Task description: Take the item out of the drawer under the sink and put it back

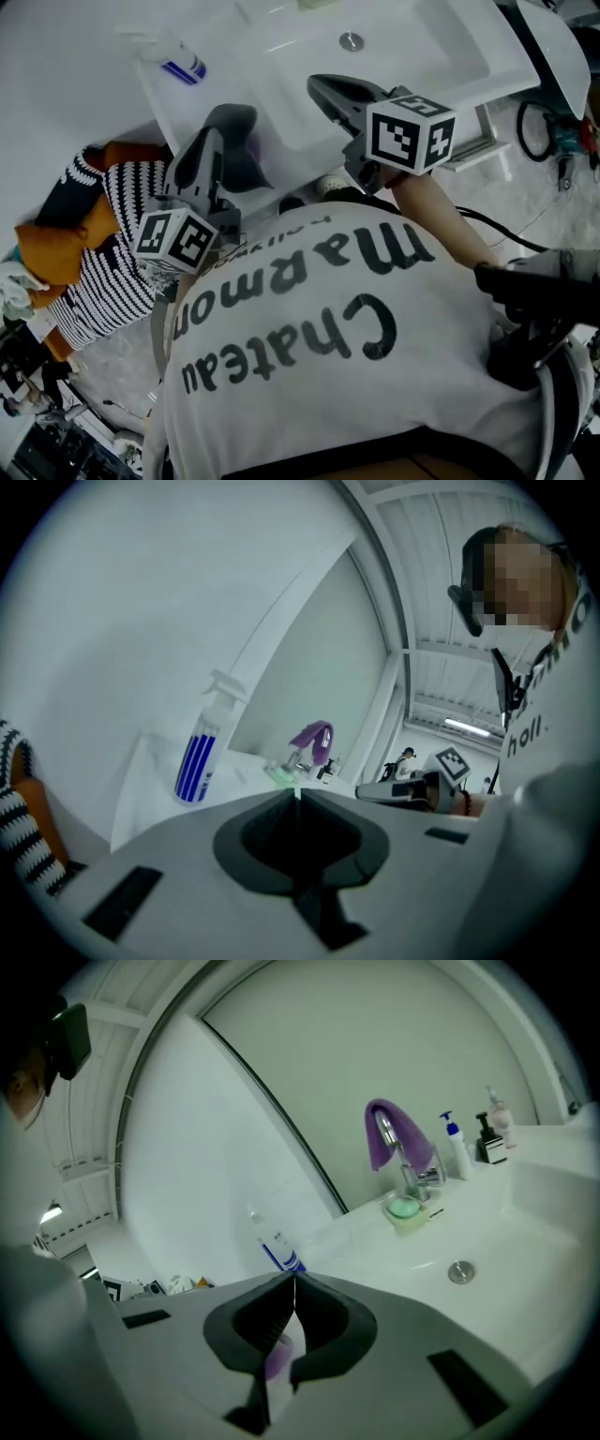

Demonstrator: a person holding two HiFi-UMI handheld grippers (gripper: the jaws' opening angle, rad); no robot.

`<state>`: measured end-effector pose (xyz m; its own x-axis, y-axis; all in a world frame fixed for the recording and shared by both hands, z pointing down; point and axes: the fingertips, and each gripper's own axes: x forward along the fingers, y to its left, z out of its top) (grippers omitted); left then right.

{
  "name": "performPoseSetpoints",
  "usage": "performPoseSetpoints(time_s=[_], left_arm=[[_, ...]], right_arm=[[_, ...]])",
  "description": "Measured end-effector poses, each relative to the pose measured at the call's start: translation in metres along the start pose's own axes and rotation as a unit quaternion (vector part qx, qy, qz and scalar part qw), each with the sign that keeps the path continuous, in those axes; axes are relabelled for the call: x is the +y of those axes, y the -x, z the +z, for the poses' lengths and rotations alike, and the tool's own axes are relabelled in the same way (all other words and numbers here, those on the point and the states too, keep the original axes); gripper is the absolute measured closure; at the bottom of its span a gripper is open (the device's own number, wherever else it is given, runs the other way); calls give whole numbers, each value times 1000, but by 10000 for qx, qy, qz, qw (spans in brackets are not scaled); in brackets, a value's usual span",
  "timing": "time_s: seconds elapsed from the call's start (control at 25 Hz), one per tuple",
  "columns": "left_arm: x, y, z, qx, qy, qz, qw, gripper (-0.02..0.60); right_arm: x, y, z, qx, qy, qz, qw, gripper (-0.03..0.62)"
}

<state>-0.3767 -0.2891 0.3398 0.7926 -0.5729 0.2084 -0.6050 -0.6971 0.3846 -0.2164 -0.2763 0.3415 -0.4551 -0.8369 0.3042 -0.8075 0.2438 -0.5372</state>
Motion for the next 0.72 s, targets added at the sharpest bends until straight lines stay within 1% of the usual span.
performPoseSetpoints(time_s=[0.16, 0.24, 0.4, 0.48, 0.56, 0.6, 0.64, 0.68, 0.72], left_arm=[[2, -18, -15, 420, -279, -247, 9984, 557], [3, -20, -26, 558, -397, -315, 9971, 557], [14, -23, -46, 780, -831, -357, 9928, 557], [18, -27, -57, 959, -934, -338, 9904, 557], [20, -31, -67, 1268, -966, -322, 9867, 557], [22, -30, -71, 1438, -966, -249, 9846, 557], [28, -22, -72, 1571, -941, -29, 9831, 557], [38, -4, -71, 1655, -902, 373, 9814, 557], [48, 16, -70, 1715, -890, 823, 9777, 557]], right_arm=[[-12, 18, -4, -96, -134, -422, 9990, 583], [-14, 26, -11, -144, -163, -571, 9981, 583], [-17, 38, -24, -423, -175, -804, 9957, 582], [-18, 42, -27, -521, -159, -888, 9946, 583], [-19, 44, -27, -556, -152, -933, 9940, 583], [-17, 41, -25, -535, -149, -876, 9946, 583], [-11, 32, -24, -453, -140, -675, 9966, 582], [0, 16, -24, -301, -121, -306, 9990, 582], [12, -1, -25, -134, -100, 104, 9998, 583]])
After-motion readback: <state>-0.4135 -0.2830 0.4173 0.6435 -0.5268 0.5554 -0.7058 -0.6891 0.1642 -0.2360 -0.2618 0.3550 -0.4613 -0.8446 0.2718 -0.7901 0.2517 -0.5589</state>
